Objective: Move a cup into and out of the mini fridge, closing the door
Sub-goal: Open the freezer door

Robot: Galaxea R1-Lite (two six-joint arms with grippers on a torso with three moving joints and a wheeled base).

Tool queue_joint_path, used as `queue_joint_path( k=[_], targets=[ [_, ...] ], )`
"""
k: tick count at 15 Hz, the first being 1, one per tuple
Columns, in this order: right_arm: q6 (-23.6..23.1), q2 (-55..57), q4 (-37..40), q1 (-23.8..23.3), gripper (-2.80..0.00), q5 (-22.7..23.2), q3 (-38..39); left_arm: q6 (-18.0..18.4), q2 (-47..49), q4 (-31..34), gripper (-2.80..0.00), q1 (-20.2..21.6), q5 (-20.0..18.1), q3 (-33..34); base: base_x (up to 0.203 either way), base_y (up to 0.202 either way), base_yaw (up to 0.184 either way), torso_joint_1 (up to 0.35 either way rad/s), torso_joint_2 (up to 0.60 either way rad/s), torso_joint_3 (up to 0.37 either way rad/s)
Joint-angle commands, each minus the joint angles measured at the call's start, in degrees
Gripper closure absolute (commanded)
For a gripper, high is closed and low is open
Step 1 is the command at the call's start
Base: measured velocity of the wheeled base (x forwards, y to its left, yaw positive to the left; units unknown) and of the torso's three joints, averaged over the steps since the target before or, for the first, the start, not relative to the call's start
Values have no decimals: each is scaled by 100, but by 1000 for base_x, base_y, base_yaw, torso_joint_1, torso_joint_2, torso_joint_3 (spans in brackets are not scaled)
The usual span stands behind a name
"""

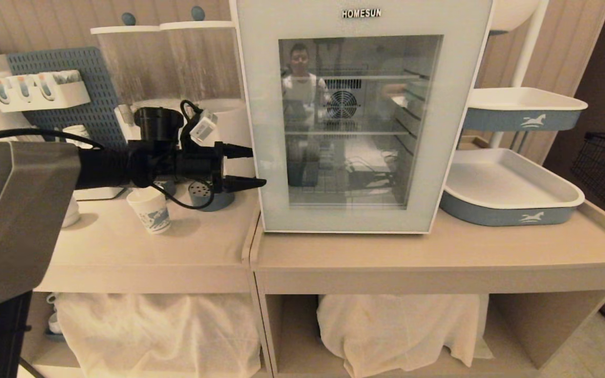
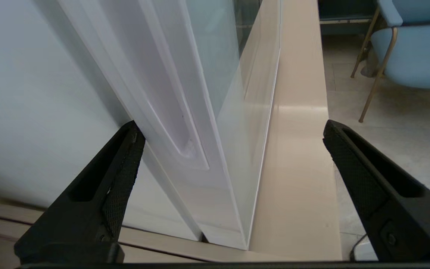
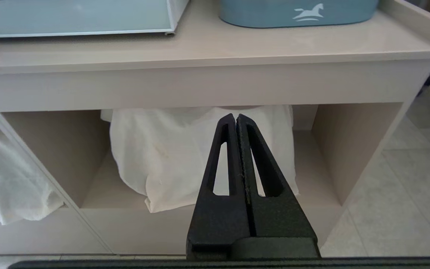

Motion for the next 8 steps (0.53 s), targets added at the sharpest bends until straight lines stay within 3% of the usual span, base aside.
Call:
queue_joint_path(
  k=[1, 4, 5, 8],
  targets=[
    [-4, 0, 2, -1, 0, -2, -1, -59, 50, -1, -280, -53, 65, -1, 0, 0, 0, 0, 0, 0],
    [-4, 0, 2, -1, 0, -2, -1, -152, 22, 53, -280, -55, -53, 86, 0, 0, 0, 0, 0, 0],
    [-4, 0, 2, -1, 0, -2, -1, -293, -38, 42, -280, -55, -336, 159, 0, 0, 0, 0, 0, 0],
    [-4, 0, 2, -1, 0, 7, -9, -498, -264, 54, -280, -41, -712, 367, 0, 0, 0, 0, 0, 0]
  ],
)
